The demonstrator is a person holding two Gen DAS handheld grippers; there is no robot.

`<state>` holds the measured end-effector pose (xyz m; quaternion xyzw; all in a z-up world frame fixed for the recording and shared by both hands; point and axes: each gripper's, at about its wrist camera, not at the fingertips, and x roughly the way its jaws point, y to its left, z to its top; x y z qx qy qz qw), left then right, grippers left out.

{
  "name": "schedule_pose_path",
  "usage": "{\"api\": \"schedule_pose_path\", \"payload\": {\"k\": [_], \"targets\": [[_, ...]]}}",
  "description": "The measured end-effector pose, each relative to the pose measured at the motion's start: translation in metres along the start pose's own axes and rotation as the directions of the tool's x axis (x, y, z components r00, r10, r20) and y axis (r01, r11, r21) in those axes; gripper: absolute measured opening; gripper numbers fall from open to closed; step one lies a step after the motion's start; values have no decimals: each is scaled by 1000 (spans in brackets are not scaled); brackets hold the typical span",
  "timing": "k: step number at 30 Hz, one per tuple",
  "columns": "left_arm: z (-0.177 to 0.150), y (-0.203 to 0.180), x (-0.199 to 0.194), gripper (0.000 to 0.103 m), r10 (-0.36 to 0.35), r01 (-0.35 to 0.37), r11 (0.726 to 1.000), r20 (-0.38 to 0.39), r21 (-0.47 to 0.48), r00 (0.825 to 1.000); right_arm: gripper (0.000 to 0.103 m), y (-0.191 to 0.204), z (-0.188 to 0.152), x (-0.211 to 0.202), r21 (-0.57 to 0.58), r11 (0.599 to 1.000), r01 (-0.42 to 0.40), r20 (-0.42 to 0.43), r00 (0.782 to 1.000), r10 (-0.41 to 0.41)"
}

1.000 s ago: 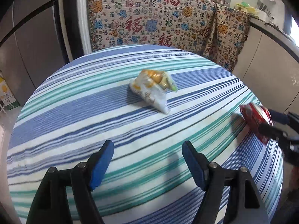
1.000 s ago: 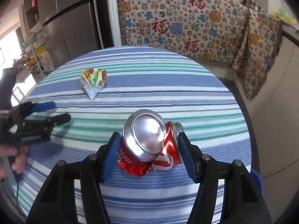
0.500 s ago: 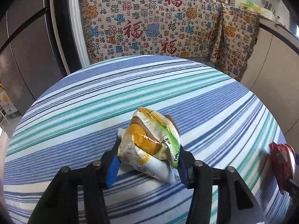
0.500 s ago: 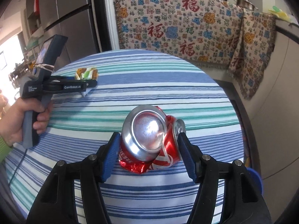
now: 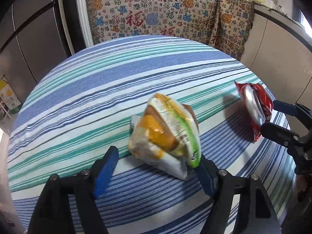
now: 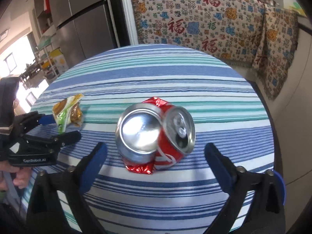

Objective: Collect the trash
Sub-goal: 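Grasp the crushed red cans with the right tool, then grasp the yellow-green snack wrapper with the left tool while the right tool holds the cans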

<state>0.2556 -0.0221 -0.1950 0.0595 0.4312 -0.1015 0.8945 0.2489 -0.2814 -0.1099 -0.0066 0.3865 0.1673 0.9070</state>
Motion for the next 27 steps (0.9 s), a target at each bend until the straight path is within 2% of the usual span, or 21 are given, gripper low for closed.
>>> {"api": "schedule_pose_path", "payload": {"k": [5, 9, 15, 21, 22, 23, 27], "targets": [[1, 2, 3, 86, 1, -1, 1000, -1, -3, 1000, 101, -9, -8, 8, 72, 997, 12, -54, 999, -8], [0, 3, 3, 88, -7, 7, 1000, -3, 3, 1000, 101, -9, -13, 13, 73, 997, 14, -74, 997, -8], [-2, 11, -3, 88, -61, 61, 998, 14, -23, 998, 101, -7, -5, 14, 152, 983, -107, -65, 991, 118], [6, 19, -13, 88, -117, 120, 992, 62, -44, 991, 99, -8, 6, 24, 219, 968, -119, -41, 991, 131], [8, 17, -12, 87, -119, 121, 992, 64, -38, 991, 85, -9, 7, 26, 229, 967, -113, -39, 991, 125], [9, 16, -12, 87, -120, 122, 992, 67, -33, 990, 52, -10, 9, 26, 232, 968, -91, -32, 994, 101], [11, 13, -11, 87, -120, 122, 992, 76, -19, 990, 51, -10, 11, 18, 238, 967, -90, -29, 995, 100]]}}
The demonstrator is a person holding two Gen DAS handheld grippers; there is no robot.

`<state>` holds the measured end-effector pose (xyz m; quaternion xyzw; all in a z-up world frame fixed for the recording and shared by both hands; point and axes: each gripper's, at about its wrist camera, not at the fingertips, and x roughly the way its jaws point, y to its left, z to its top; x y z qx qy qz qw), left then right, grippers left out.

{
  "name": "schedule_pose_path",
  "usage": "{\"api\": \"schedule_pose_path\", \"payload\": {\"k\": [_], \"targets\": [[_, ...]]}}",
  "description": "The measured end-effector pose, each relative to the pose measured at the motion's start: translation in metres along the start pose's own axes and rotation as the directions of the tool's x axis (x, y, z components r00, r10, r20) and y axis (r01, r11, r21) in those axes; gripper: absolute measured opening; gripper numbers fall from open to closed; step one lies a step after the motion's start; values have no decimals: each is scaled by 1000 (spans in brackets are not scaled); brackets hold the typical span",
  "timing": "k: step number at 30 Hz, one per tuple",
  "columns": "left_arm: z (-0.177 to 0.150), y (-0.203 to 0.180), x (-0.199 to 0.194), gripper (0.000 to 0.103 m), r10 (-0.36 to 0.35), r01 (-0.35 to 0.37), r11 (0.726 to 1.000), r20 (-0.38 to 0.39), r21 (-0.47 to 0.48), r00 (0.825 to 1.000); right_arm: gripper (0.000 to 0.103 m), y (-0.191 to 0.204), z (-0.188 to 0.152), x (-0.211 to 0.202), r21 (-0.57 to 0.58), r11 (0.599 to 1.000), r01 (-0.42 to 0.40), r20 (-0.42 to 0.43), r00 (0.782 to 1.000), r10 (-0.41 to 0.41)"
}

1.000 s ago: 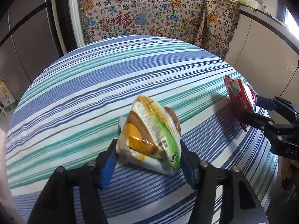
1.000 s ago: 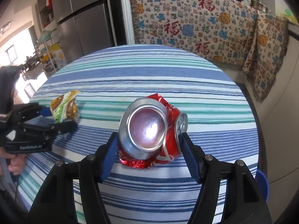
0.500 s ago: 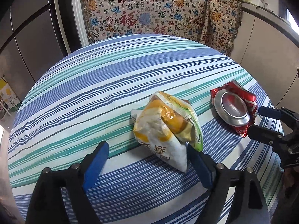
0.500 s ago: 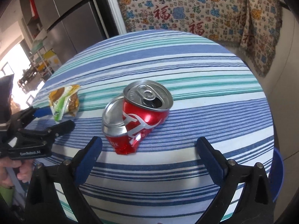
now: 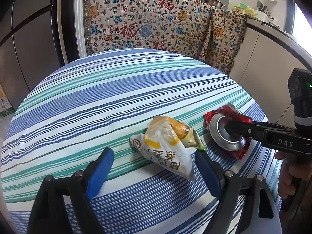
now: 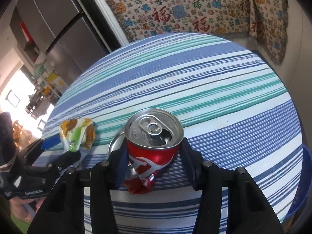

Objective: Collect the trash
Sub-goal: 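Grasp the yellow-green snack wrapper with the left tool while the right tool holds the cans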

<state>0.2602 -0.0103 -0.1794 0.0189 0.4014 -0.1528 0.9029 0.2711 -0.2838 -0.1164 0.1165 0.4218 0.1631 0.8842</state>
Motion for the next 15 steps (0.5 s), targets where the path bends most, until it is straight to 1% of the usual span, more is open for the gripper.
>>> {"api": "schedule_pose_path", "payload": {"k": [4, 8, 10, 11, 12, 13, 14, 15], "targets": [[-2, 1, -2, 88, -3, 3, 1000, -29, 25, 1000, 51, 6, -4, -17, -50, 999, 21, 23, 1000, -20], [1, -1, -1, 88, -40, 40, 999, -16, 16, 999, 52, 10, -9, -20, -88, 995, 52, 24, 998, -50], [3, -6, 5, 86, -33, 34, 999, -17, 30, 999, 52, 12, -11, -21, -101, 993, 55, 24, 998, -53], [4, -7, 6, 73, -35, 35, 999, -10, 27, 999, 51, 13, -10, -21, -108, 992, 59, 26, 998, -56], [4, -6, 7, 56, -65, 65, 998, -10, 16, 998, 51, 14, -10, -22, -113, 992, 62, 28, 998, -59], [5, -5, 6, 52, -78, 78, 997, -11, 0, 997, 51, 15, -10, -23, -117, 991, 61, 29, 998, -58], [5, -5, 5, 44, -79, 79, 997, -4, -2, 997, 51, 14, -9, -24, -118, 991, 61, 31, 998, -57], [5, -5, 3, 42, -77, 77, 997, -1, 1, 997, 51, 14, -9, -26, -119, 991, 61, 36, 998, -57]]}}
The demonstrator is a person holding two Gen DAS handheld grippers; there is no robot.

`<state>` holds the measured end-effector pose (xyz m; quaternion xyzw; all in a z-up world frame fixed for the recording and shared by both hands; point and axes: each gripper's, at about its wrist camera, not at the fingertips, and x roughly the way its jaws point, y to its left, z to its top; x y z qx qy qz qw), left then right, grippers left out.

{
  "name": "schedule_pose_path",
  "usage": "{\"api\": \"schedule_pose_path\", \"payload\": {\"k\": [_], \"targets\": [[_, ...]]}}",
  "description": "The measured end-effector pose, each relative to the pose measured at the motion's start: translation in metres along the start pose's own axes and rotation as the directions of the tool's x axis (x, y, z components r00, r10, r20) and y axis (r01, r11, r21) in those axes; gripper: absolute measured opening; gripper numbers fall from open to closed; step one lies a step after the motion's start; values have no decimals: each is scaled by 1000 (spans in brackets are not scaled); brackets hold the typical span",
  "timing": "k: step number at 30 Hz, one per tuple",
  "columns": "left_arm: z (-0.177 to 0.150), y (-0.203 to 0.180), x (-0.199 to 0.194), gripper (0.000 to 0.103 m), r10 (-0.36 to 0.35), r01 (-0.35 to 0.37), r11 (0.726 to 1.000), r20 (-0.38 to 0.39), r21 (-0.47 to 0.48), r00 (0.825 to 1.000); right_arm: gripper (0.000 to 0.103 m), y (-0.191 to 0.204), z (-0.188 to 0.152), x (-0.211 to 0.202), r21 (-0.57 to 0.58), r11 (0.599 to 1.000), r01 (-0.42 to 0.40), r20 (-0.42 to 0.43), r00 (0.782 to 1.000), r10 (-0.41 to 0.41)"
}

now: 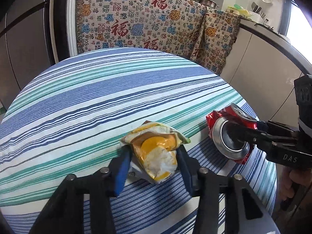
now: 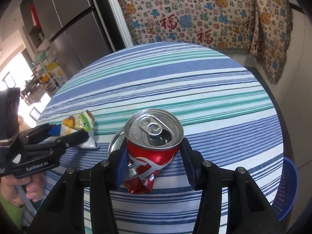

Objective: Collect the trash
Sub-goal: 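Grasp the yellow-green snack wrapper with the left tool while the right tool holds the cans, then carry the wrapper with the left tool while the right tool carries the cans to the basket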

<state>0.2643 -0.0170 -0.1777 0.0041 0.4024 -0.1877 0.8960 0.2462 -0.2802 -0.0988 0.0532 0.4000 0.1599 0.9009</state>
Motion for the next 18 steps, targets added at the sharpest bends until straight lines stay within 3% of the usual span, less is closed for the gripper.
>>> {"api": "schedule_pose_path", "payload": {"k": [4, 18], "targets": [[0, 1, -3, 33, 2, -2, 1000, -2, -14, 1000, 51, -3, 4, -7, 3, 1000, -1, 19, 1000, 1], [1, -24, -23, 33, 42, -42, 999, 8, 16, 999, 51, -7, 1, -32, 25, 1000, -3, 61, 998, 2]]}}
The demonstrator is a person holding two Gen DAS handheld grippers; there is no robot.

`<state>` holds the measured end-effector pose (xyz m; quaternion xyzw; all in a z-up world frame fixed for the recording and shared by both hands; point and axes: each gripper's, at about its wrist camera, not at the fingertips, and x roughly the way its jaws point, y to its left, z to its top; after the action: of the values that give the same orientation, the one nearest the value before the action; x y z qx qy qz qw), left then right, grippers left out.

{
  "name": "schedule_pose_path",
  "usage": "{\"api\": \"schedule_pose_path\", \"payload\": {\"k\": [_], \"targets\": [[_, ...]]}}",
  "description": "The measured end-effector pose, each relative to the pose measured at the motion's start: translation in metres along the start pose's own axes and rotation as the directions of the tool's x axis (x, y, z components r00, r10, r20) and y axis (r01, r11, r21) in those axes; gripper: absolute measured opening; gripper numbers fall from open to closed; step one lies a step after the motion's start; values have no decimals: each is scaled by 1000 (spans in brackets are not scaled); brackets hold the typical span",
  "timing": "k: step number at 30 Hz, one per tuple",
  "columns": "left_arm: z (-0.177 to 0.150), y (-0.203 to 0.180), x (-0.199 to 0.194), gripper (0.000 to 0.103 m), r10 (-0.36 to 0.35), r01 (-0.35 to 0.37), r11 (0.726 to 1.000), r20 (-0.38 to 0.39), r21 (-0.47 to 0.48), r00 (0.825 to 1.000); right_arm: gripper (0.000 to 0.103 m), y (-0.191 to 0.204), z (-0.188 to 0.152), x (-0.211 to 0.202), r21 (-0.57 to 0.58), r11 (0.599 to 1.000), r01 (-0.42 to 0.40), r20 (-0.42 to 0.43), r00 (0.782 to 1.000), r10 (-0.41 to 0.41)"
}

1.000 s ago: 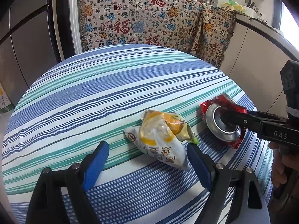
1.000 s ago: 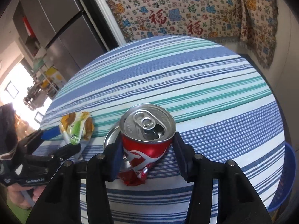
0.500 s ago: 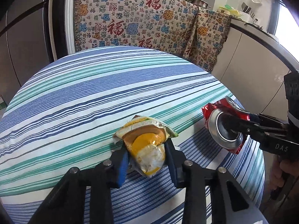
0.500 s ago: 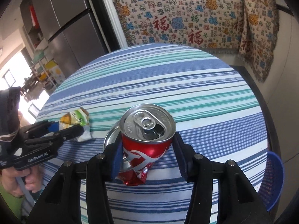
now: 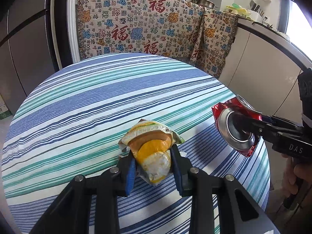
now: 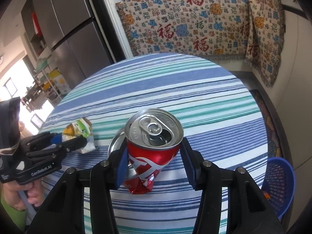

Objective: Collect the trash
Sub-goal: 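Carry the wrapper with the left tool while the right tool carries the cans to the basket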

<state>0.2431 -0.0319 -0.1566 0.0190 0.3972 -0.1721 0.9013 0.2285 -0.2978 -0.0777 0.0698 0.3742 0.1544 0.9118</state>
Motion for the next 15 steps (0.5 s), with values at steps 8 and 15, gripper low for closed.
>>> {"api": "schedule_pose_path", "payload": {"k": [8, 15], "targets": [[1, -11, -8, 33, 44, -45, 999, 11, 26, 999, 51, -2, -3, -11, 3, 1000, 13, 10, 1000, -13], [1, -23, -15, 33, 60, -61, 997, 29, 47, 998, 51, -6, -11, -19, 12, 1000, 18, 8, 1000, -18]]}}
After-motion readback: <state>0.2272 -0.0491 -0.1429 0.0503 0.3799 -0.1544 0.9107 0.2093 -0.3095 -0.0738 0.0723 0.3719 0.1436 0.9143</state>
